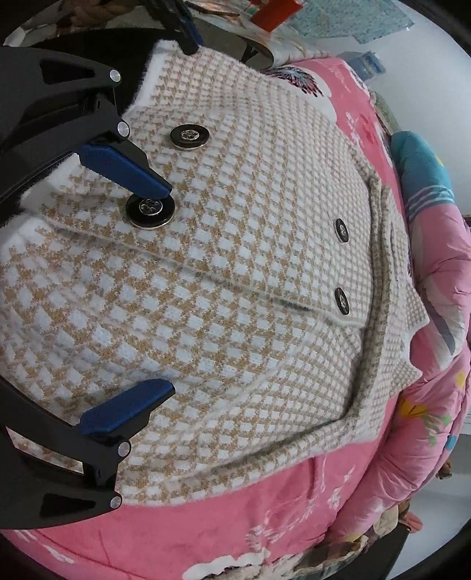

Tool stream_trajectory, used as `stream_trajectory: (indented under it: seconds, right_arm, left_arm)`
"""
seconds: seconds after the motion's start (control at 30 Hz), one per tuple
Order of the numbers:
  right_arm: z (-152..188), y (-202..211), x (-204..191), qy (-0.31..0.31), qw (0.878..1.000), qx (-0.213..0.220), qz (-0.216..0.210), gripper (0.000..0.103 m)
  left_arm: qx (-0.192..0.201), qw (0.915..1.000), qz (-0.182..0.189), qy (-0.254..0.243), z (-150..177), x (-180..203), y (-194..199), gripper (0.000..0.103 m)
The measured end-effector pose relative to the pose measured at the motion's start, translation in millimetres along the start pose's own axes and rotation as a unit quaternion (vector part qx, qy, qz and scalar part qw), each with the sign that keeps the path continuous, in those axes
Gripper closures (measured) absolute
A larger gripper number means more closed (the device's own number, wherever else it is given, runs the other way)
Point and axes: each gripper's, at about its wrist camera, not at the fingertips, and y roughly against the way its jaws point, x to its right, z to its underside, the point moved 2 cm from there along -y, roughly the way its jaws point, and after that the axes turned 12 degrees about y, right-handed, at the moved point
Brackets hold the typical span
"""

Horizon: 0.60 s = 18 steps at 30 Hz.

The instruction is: Fold large clothes

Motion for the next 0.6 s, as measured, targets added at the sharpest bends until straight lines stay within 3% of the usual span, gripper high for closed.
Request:
stream_trajectory:
  seconds: [0.27, 0.3, 0.37, 0.6]
  right_arm:
    - [1.5, -0.3, 0.5, -0.004, 1.000, 0.004, -0.008, 0.007]
    - [1.6, -0.1, 0.2, -0.004, 1.000, 0.005, -0.008, 0.007]
    - [1.9, -0.1, 0.2, -0.005, 1.000, 0.006, -0.008, 0.007]
    - [2.9, -0.1, 2.5, -0.004, 1.000, 0.006, -0.010, 0.007]
  left_arm:
    - [-0.051, 0.9975, 0.021, 0.044, -36.3, -7.6, -43.5, 0.053]
    - [-0.053, 0.9971, 0.025, 0.047, -38.4, -7.0, -46.5, 0.057]
    - [-0.058, 0.9962, 0.044, 0.048, -40.1, -3.0, -48.7, 0.063]
    - [-0.061, 0.9945, 0.081, 0.027, -34.9, 12.3, -31.8, 0.063]
